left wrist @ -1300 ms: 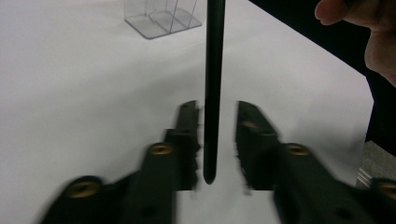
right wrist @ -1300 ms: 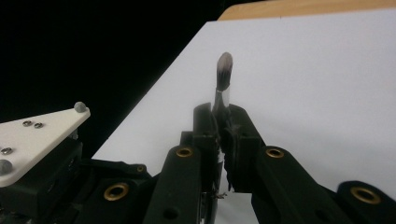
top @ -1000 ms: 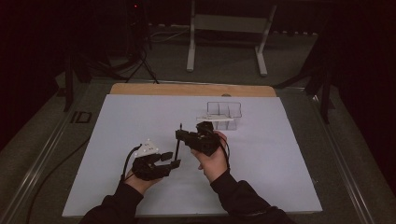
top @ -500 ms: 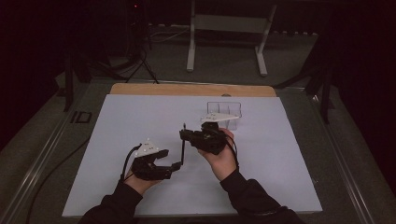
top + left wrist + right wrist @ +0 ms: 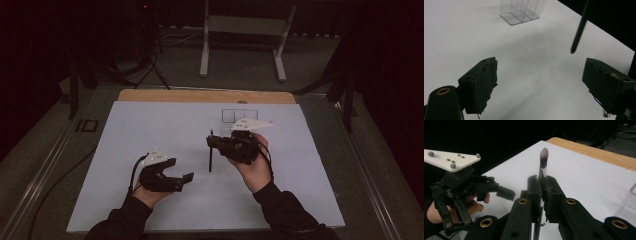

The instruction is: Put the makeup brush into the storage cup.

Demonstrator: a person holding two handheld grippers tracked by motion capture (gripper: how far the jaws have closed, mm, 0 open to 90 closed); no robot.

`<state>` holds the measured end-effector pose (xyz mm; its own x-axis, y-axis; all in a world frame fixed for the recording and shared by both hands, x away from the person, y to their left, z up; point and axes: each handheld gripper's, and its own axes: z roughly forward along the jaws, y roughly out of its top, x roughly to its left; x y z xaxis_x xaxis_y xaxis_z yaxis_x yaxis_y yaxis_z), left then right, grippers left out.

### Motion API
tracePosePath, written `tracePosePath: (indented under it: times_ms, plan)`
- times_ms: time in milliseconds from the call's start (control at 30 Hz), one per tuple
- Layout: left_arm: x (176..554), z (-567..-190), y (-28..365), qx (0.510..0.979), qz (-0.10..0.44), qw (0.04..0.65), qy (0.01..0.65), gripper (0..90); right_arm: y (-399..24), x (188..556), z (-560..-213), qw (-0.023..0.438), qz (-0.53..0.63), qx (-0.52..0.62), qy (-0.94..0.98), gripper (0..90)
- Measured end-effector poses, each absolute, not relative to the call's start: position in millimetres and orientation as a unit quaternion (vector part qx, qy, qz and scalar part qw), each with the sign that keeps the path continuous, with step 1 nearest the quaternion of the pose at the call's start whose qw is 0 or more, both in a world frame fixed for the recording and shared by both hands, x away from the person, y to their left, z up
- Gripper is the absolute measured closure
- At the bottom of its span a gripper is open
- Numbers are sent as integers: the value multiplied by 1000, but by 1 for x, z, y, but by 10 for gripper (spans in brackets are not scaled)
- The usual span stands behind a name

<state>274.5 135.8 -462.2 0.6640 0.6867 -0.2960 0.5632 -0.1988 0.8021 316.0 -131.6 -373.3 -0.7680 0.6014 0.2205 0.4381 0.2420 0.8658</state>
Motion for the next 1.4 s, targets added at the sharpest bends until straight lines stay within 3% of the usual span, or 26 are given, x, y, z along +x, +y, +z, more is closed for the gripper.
tracePosePath:
  times_ms: [167,400,1400]
  plan:
    - [274,-463,135,776,59,485,399,129,-141,315,-369,89,515,330,786,840]
    - [273,-463,135,781,53,489,386,40,-151,316,-361,109,513,328,786,840]
    - [272,-467,137,789,63,493,361,18,-193,346,-295,231,543,299,750,840]
